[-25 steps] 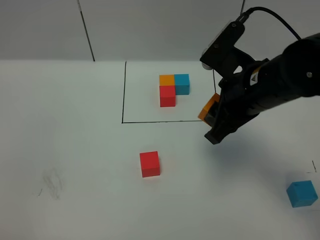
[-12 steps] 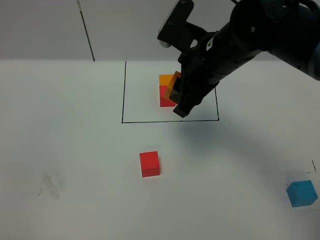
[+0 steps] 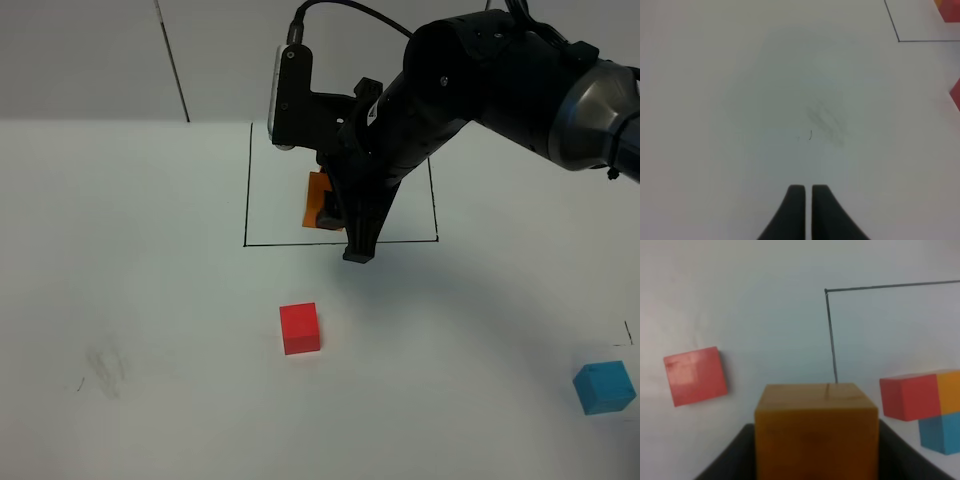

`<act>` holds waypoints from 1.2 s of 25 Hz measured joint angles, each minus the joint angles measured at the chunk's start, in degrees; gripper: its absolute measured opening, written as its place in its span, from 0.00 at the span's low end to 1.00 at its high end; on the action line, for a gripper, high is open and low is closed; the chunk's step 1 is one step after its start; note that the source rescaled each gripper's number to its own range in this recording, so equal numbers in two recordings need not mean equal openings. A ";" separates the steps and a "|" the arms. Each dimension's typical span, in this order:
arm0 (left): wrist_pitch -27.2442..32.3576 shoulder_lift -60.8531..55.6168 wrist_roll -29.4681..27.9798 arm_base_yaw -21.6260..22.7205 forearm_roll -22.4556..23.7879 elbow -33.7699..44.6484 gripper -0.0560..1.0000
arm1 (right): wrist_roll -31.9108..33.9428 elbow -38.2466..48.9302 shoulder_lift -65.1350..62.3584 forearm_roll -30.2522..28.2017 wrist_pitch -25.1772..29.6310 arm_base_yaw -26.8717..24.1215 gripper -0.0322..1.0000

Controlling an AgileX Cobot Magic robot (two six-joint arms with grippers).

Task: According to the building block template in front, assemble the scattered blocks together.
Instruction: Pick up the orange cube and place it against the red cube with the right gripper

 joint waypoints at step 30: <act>0.00 0.00 0.00 0.00 0.00 0.00 0.06 | -58.51 -0.05 5.73 1.68 -0.39 2.65 0.53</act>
